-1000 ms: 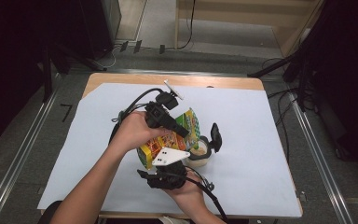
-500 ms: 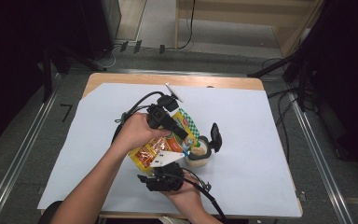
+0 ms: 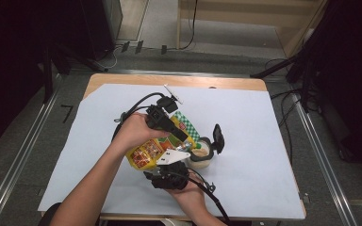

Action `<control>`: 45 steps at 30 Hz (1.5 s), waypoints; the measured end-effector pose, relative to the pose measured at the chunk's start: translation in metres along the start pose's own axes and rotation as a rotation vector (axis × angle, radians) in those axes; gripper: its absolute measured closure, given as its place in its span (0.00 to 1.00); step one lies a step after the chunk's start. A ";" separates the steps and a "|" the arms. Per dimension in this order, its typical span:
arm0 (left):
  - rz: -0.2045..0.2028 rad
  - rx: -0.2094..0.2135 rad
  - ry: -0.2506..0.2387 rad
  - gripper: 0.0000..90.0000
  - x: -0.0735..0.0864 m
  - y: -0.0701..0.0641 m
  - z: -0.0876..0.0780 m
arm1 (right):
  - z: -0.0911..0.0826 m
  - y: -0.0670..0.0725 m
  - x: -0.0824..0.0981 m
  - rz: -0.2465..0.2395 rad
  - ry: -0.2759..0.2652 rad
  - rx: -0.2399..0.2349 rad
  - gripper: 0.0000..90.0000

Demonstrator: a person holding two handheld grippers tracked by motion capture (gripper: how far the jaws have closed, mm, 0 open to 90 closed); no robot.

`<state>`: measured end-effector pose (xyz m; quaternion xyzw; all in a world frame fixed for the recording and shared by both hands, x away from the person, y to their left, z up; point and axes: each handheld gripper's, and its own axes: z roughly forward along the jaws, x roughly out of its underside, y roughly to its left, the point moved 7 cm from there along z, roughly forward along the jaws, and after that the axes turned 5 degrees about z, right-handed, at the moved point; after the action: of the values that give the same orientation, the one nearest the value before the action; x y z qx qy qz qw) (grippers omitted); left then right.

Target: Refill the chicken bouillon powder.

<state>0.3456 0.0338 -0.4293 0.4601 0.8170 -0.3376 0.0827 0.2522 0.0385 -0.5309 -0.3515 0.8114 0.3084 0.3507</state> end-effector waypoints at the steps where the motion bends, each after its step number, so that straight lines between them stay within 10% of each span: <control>1: 0.007 0.004 -0.003 0.98 0.000 0.000 -0.001 | 0.000 -0.001 0.000 0.004 0.002 0.001 0.56; 22: 0.038 0.138 -0.146 1.00 0.011 0.001 -0.051 | -0.012 -0.005 -0.010 0.002 -0.055 0.023 0.52; 45: -0.095 0.137 -0.345 1.00 0.038 0.041 -0.105 | -0.022 -0.012 -0.020 -0.009 -0.106 0.029 0.51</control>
<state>0.3753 0.1404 -0.3863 0.3608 0.7868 -0.4696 0.1739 0.2642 0.0225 -0.5061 -0.3329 0.7946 0.3132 0.3997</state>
